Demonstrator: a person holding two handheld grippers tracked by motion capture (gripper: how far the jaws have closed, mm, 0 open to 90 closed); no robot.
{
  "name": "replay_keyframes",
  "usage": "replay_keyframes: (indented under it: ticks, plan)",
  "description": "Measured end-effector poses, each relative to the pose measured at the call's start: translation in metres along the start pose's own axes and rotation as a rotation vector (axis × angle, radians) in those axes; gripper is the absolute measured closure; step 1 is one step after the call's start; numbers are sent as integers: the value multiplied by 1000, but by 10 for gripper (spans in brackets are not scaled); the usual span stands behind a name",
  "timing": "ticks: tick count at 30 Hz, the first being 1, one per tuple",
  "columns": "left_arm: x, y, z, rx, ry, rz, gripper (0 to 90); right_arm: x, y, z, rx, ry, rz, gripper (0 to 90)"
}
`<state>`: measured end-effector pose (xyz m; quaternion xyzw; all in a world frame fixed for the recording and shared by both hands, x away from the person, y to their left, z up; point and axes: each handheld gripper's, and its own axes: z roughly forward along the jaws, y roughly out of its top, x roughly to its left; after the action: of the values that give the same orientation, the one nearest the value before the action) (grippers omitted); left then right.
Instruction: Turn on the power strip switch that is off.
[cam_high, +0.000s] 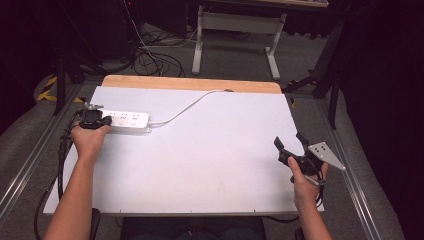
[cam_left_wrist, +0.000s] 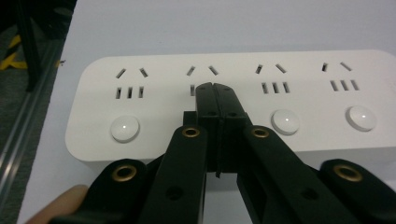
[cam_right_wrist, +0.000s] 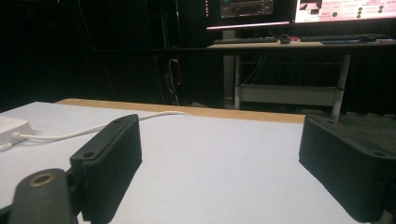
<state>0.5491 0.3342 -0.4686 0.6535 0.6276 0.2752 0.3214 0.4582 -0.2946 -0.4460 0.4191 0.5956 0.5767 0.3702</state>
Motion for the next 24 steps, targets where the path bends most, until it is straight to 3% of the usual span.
replay_keyframes:
  ticks: [17,24]
  plan:
    - [1,0,0,-1,-3,5,900,1,1,-1,-2,2,-4,136]
    - [2,0,-1,-1,-15,-11,900,1,1,-1,-1,2,-10,136]
